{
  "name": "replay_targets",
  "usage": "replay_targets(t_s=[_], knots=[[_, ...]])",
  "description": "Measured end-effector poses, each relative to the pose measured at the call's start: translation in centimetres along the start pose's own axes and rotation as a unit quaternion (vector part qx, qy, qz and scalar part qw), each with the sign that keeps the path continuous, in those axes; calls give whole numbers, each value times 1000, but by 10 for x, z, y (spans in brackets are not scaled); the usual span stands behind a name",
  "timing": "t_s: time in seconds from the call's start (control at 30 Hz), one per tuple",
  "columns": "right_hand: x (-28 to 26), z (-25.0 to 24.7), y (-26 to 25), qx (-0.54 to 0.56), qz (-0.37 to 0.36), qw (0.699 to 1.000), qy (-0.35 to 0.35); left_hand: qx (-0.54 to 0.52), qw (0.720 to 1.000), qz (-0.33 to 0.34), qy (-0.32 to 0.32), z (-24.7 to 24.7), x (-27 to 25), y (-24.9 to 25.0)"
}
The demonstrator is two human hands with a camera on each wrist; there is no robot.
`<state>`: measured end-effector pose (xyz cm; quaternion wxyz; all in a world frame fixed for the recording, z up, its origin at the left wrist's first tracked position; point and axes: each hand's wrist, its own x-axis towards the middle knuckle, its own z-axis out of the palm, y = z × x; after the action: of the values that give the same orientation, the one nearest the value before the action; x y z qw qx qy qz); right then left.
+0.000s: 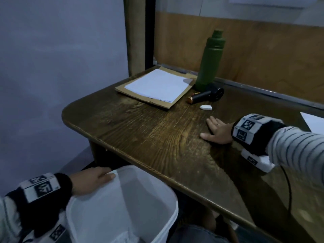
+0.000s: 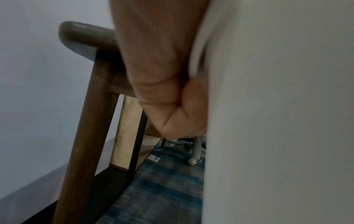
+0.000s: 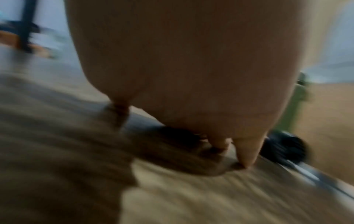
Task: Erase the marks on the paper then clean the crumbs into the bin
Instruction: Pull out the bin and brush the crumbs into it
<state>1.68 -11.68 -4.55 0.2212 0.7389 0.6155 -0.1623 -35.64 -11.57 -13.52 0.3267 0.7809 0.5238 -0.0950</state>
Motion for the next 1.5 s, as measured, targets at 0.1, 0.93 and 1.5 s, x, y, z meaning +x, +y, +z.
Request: replay_targets(t_s=[0.1, 0.93, 1.5], knots=[[-35, 18, -38, -61, -147, 987, 29, 16, 1000, 7, -8, -10, -11, 11], [-116, 31, -23, 32, 50, 997, -42, 123, 986, -50, -100, -56, -48, 77], [-142, 22, -90, 111, -262, 957, -59, 124, 986, -74, -88, -61, -57, 77]])
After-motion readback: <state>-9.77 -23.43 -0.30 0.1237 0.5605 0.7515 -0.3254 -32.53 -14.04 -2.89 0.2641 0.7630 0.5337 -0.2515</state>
